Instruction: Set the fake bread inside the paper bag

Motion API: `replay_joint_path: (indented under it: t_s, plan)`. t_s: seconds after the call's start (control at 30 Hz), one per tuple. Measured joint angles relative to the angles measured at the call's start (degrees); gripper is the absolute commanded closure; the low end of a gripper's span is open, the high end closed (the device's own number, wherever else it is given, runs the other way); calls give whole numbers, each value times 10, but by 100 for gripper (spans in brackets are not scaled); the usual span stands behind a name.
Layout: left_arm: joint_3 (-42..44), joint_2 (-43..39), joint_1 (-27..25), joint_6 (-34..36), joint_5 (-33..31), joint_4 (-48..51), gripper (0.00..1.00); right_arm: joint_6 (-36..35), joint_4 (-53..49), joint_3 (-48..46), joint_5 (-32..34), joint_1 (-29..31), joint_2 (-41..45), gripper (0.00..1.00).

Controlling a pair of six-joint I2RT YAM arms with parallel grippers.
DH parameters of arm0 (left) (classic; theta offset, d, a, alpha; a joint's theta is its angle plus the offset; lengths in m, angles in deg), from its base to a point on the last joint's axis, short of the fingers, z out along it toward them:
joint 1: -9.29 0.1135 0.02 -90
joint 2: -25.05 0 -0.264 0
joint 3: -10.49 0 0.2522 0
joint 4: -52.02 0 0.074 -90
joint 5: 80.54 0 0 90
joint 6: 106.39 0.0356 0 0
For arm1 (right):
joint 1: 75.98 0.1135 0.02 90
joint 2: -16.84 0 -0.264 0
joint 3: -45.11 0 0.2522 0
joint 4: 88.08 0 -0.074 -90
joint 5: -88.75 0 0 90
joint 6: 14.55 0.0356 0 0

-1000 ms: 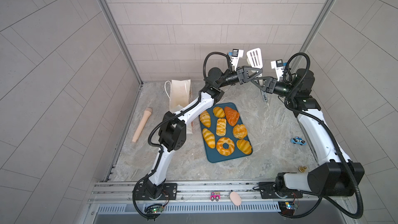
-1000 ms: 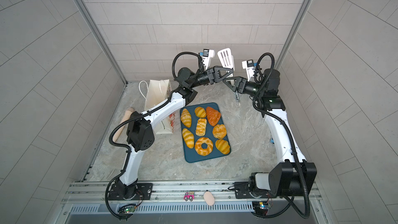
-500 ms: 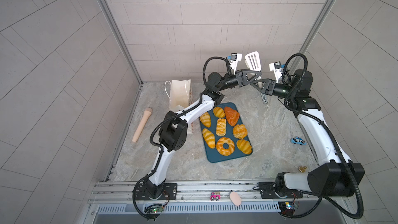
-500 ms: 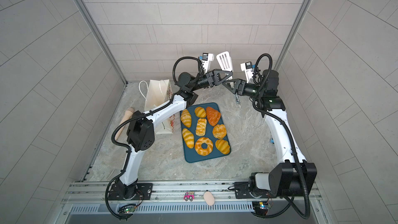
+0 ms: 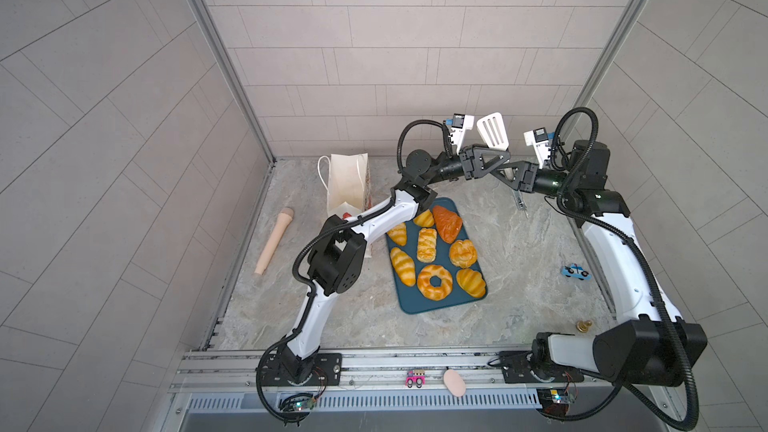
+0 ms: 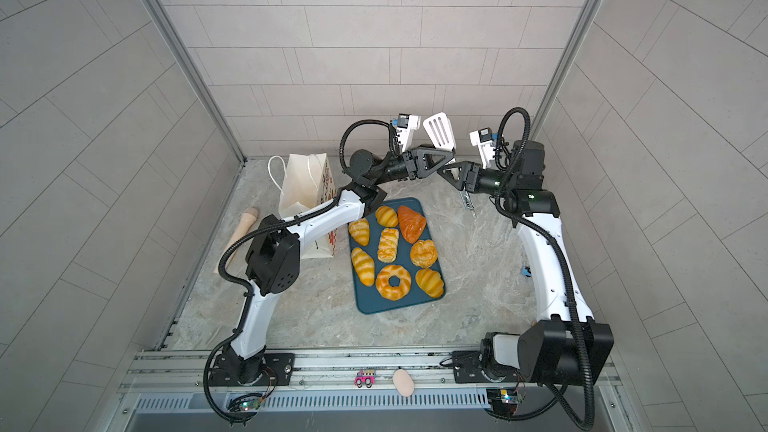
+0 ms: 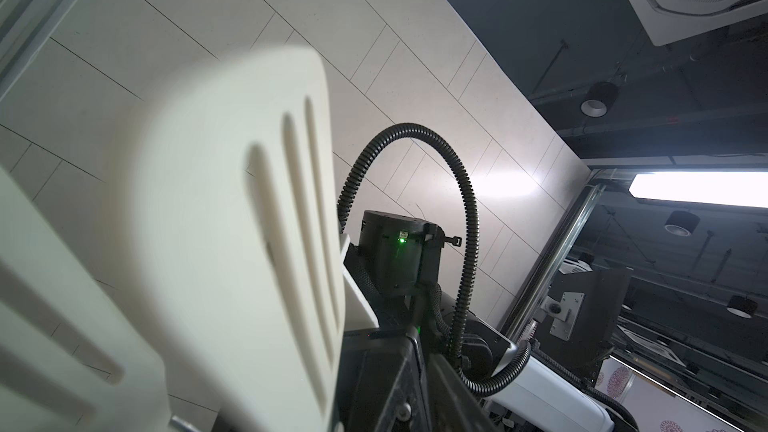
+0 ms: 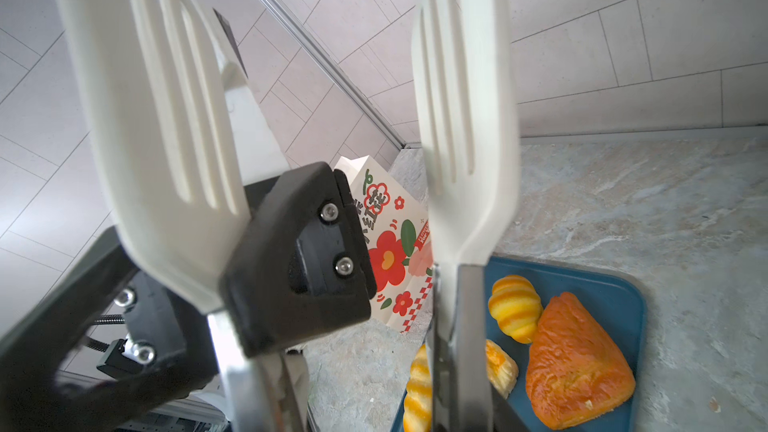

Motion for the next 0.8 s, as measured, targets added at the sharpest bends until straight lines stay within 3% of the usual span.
replay_joint_path:
  t_s: [0.2,0.53,0.8]
  plan:
    - [55,-31,8,7,-5,0,42,-48,-44,0,11,-3,4,43]
    - [120,-91,22,48,-37,49,41,-97,-77,-7,49,-13,19,43]
    - [170,-121,34,70,-65,88,41,-141,-131,-12,139,-19,24,41]
